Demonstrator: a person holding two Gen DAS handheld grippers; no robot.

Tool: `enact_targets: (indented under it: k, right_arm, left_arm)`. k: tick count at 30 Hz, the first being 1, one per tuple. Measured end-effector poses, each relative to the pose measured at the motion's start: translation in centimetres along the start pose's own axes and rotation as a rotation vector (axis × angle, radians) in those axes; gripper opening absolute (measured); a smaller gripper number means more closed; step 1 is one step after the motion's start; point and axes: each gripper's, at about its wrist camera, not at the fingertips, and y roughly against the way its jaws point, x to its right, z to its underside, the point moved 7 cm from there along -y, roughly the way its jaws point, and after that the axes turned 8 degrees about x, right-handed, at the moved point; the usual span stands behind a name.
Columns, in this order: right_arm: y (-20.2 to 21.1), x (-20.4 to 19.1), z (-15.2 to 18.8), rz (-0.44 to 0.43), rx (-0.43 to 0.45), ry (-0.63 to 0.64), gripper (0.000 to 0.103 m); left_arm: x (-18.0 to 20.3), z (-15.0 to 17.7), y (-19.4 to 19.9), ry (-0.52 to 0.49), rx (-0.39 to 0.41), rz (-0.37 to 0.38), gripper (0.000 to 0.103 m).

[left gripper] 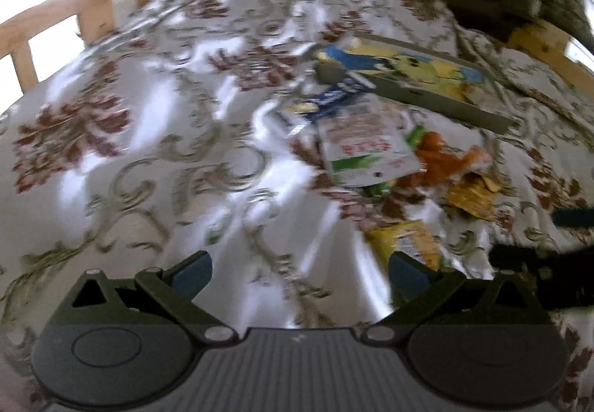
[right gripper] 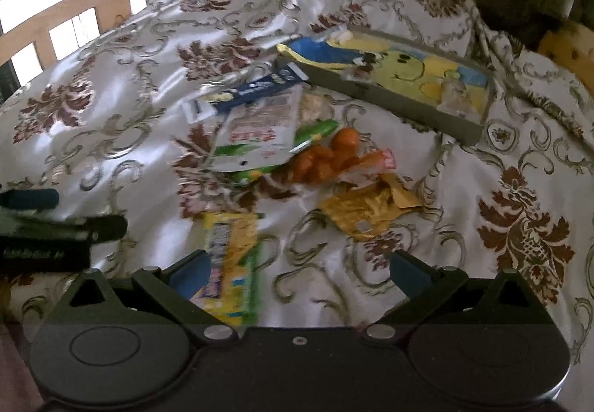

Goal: Organize snacks
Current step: 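Lower the left tool onto the yellow snack box and grasp it, then grasp the gold foil packet with the right tool while the left tool holds the yellow box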

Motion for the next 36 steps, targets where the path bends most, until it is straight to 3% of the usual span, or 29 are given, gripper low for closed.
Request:
enact_targets:
  k: [6,14,24,29,36]
  right_arm:
    - [-2.2,3.4,-1.0,-0.045,0.019,-0.031,0.101]
    - [-5.2,5.3,-1.8,-0.099,0.014,-0.083,0.094]
    - [-7.4,5.7,-1.3,-0.073,-0.053,-0.148,0.088]
    - [-8.6,6.6,-1.1,-0.049,-0.104,-0.247,0.087]
    - [-9.0,7.5,-1.0,-0.022,-0.099,-0.296,0.086]
  left_arm:
    - [3.3,0.1,-0.8,-0.082,0.021,0.139,0.103]
    - [7.6,0.6,-3.4,-0.088,-0.007,0.299,0.103]
    - [7.4,2.0,-5.5,-0.041,-0.13,0.273,0.102]
    - [7.3,2.3,-6.1,-0.019,-0.142,0.266,0.102]
    - [8.1,2.6,-5.7,-0.018,-0.141,0.286,0.102]
